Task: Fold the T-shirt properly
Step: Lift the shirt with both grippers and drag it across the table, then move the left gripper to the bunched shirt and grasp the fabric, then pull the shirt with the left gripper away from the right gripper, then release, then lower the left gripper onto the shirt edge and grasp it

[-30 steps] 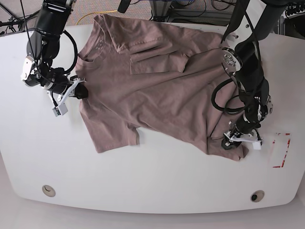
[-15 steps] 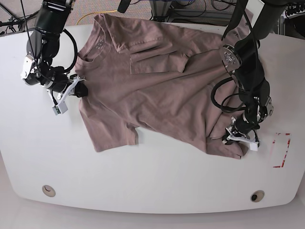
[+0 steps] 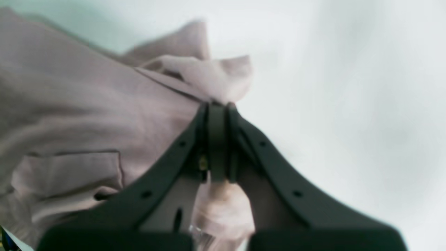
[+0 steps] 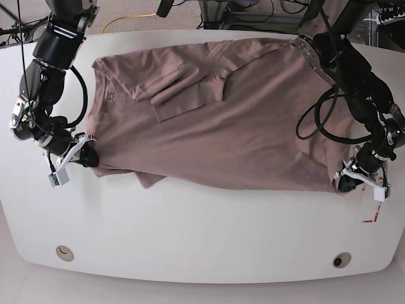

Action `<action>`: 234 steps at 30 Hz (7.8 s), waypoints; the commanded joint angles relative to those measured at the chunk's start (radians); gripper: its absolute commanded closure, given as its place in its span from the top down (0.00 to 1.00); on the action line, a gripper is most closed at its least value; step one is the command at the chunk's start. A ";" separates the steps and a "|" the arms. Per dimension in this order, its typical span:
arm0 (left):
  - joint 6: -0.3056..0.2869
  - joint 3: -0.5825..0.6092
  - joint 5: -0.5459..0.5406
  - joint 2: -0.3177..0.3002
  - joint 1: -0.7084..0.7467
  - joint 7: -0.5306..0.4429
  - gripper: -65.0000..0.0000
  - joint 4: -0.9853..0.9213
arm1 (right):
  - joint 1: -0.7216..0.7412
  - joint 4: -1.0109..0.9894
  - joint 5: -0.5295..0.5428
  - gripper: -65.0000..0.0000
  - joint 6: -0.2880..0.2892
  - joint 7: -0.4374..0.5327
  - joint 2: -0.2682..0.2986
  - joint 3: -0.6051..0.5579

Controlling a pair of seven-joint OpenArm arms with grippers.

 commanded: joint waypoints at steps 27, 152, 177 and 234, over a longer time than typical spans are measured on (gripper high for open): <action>-0.008 0.160 -0.170 -0.256 -0.485 0.103 0.02 0.254 | 0.854 -0.192 0.016 0.00 0.005 -0.042 0.214 -0.287; 0.220 0.446 -0.466 -0.446 0.633 -0.261 0.01 0.370 | 0.311 -0.183 0.007 0.00 -0.006 0.039 0.178 -0.107; 0.225 0.271 -0.570 -0.437 0.382 -0.075 0.69 0.191 | 0.274 -0.178 0.010 0.00 -0.006 0.038 0.141 -0.107; 0.050 0.495 -0.121 -0.204 -0.085 -0.514 0.69 -0.731 | 0.267 -0.178 0.016 0.00 -0.003 0.022 0.151 -0.055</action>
